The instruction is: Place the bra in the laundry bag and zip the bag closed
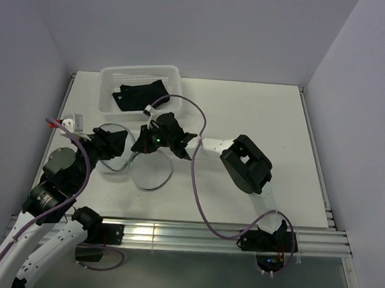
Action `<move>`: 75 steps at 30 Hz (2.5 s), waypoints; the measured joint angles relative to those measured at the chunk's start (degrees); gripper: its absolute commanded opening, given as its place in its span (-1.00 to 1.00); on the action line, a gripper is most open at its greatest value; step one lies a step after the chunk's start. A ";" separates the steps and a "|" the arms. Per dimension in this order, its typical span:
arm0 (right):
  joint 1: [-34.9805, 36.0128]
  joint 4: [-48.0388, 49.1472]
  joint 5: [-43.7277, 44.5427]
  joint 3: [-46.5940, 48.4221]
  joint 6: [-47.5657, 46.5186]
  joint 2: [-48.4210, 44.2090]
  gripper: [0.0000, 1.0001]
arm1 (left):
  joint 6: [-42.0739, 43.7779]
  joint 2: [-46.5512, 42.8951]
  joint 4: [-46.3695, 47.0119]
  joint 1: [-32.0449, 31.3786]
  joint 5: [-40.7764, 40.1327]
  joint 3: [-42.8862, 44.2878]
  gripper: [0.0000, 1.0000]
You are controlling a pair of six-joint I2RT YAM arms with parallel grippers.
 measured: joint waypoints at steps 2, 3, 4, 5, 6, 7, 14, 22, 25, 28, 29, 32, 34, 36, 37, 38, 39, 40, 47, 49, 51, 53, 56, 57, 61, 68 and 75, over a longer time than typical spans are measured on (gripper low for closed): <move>-1.42 -0.50 -1.09 -3.80 -0.66 -1.60 -0.66 | -0.22 1.25 0.79 0.02 0.24 -0.09 0.35; -1.88 -1.25 -1.40 -4.76 -1.01 -1.86 -0.46 | -0.24 1.86 1.03 0.02 0.24 -0.11 0.31; -2.43 -2.56 -1.55 -5.38 -1.84 -1.88 -0.03 | -0.35 2.34 1.18 0.02 0.24 -0.13 0.30; -2.82 -4.55 -1.46 -5.38 -2.71 -1.84 0.18 | -0.44 2.91 1.33 0.00 0.20 -0.22 0.29; -3.10 -5.88 -1.46 -5.35 -3.93 -1.84 0.38 | -0.44 3.30 1.33 0.00 0.15 -0.26 0.30; -3.30 -6.97 -1.38 -5.33 -4.90 -1.92 0.52 | -0.42 3.69 1.31 0.02 0.02 -0.31 0.30; -5.49 -14.78 -0.87 -5.42 -9.09 -9.11 0.77 | 0.09 5.70 0.35 0.02 -2.21 -0.31 0.31; -11.37 -19.61 4.09 14.95 -9.88 -9.68 0.41 | 0.04 7.89 -0.37 0.02 -4.02 -0.31 0.30; -12.28 -23.15 8.66 31.76 -10.60 -0.17 0.27 | -0.15 10.86 -0.39 0.02 -4.13 0.35 0.32; -12.87 -24.57 11.74 36.96 -10.40 5.11 0.06 | -0.22 17.68 -0.46 0.17 -4.39 4.59 0.33; -13.11 -23.58 12.02 32.92 -9.94 4.09 0.06 | -0.22 20.31 -0.20 0.44 -4.61 6.82 0.34; -13.77 -22.03 12.87 19.58 -8.31 -0.28 0.06 | -0.22 29.55 0.61 2.60 -4.31 14.47 0.38; -14.14 -21.94 13.86 13.88 -7.72 -2.97 0.06 | -0.22 35.23 1.97 4.85 -3.91 19.08 0.46; -14.60 -21.88 14.84 10.12 -7.43 -6.54 0.08 | -0.15 41.48 2.86 6.64 -3.98 24.57 0.55; -14.99 -21.22 15.17 8.00 -7.28 -8.90 0.09 | -0.04 44.98 3.45 7.37 -4.22 27.34 0.62; -15.58 -20.15 15.45 5.14 -6.97 -12.11 0.10 | 0.09 48.76 3.17 7.87 -4.50 30.62 0.68; -16.26 -18.86 15.65 2.49 -6.78 -15.34 0.11 | 0.24 53.46 3.43 8.17 -4.68 34.38 0.77; -17.05 -16.92 15.87 -0.74 -6.38 -19.10 0.11 | 0.31 56.50 3.58 8.35 -4.72 36.61 0.79; -21.18 -9.20 17.29 -13.86 -5.77 -37.55 0.21 | 1.66 83.69 -1.57 9.94 -5.86 55.80 0.89; -21.51 -8.72 17.27 -15.61 -5.81 -39.80 0.23 | 1.99 88.78 -2.64 10.32 -6.60 58.38 0.91; -21.92 -8.31 17.11 -17.25 -5.95 -41.35 0.25 | 2.67 93.37 -4.44 10.62 -7.28 60.74 0.93; -22.12 -8.33 16.59 -18.51 -6.03 -42.34 0.27 | 3.13 96.35 -5.49 10.91 -7.61 61.94 0.95; -22.51 -7.96 15.78 -20.04 -6.05 -43.10 0.29 | 3.96 98.62 -6.95 11.04 -7.63 62.20 0.99; -22.62 -7.89 15.47 -20.44 -6.05 -43.21 0.30 | 4.22 99.25 -7.13 11.04 -7.63 62.31 0.98; -22.73 -7.63 13.64 -21.11 -5.99 -43.21 0.31 | 5.35 101.57 -7.10 11.04 -7.63 64.17 0.98; -22.73 -5.40 9.31 -22.38 -5.95 -43.41 0.32 | 6.34 105.44 -4.33 12.22 -6.60 65.07 0.98; -22.71 -4.94 6.38 -23.65 -5.77 -43.41 0.32 | 7.78 107.49 0.50 14.03 -5.35 65.72 -0.01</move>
